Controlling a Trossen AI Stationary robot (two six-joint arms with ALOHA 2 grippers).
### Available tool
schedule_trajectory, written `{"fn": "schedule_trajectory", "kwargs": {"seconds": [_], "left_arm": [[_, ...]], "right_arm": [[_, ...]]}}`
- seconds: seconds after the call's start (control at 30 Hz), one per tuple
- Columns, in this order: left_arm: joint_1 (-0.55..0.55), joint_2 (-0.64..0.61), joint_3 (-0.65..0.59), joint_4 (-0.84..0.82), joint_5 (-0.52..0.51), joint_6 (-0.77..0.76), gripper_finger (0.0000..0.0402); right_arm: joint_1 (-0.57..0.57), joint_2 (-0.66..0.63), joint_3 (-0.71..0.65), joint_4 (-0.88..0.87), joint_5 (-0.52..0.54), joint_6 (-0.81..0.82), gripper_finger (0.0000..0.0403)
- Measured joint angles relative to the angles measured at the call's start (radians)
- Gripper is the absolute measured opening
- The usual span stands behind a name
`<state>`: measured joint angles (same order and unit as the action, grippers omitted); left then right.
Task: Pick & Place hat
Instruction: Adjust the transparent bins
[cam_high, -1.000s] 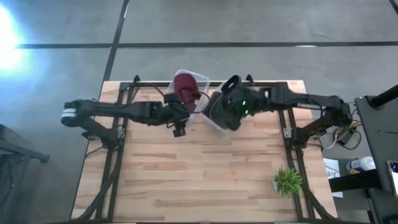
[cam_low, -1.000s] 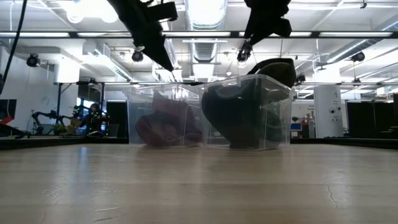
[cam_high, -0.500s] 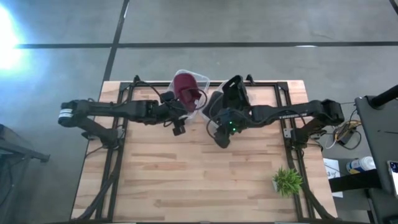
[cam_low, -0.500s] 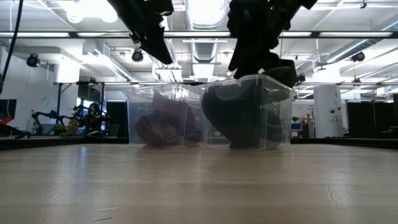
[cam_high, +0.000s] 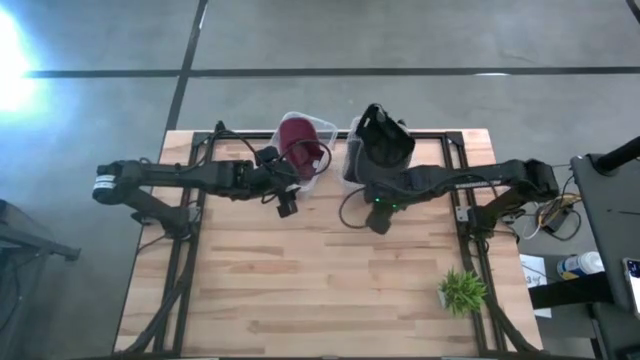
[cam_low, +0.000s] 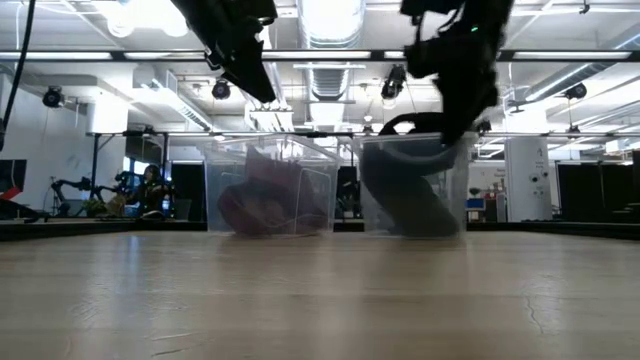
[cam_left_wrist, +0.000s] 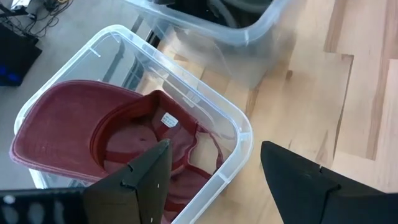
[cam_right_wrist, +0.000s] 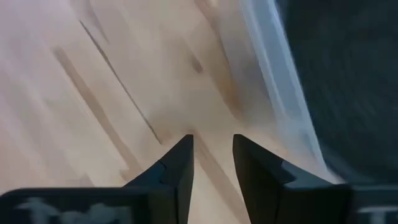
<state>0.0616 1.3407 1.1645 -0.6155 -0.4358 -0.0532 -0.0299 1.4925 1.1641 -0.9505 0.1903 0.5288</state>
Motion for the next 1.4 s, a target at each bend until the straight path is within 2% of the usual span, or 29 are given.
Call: {"fn": "schedule_trajectory", "kwargs": {"seconds": [0.1,0.23,0.37,0.57,0.67,0.8,1.0,1.23,1.4], "left_arm": [[0.0,0.0,-0.001,0.002,0.0,0.0,0.024],[0.0,0.0,-0.002,0.002,-0.002,0.0,0.024],[0.0,0.0,-0.002,-0.017,-0.021,0.011,0.024],[-0.005,0.0,-0.011,-0.229,-0.099,0.204,0.024],[-0.005,0.0,-0.016,-0.237,-0.101,0.333,0.024],[0.007,0.003,-0.041,-0.193,-0.045,0.488,0.024],[0.072,0.005,-0.098,-0.084,-0.001,0.549,0.024],[0.182,0.005,-0.141,-0.077,0.144,0.502,0.0231],[0.187,0.005,-0.142,-0.065,0.168,0.442,0.0186]], "right_arm": [[0.004,-0.027,-0.013,-0.041,0.001,0.019,0.0104],[0.022,-0.096,-0.001,-0.011,0.024,0.04,0.01],[0.052,-0.158,0.024,0.058,0.079,-0.04,0.0103],[0.06,-0.186,0.046,0.095,0.102,-0.118,0.0111],[0.06,-0.161,0.042,0.092,0.102,-0.118,0.0111],[0.061,-0.124,0.043,0.095,0.1,-0.121,0.0111],[0.066,-0.092,0.043,0.098,0.09,-0.118,0.0111],[0.069,-0.096,0.043,0.101,0.089,-0.114,0.0111],[0.069,-0.114,0.044,0.099,0.099,-0.11,0.0111]]}}
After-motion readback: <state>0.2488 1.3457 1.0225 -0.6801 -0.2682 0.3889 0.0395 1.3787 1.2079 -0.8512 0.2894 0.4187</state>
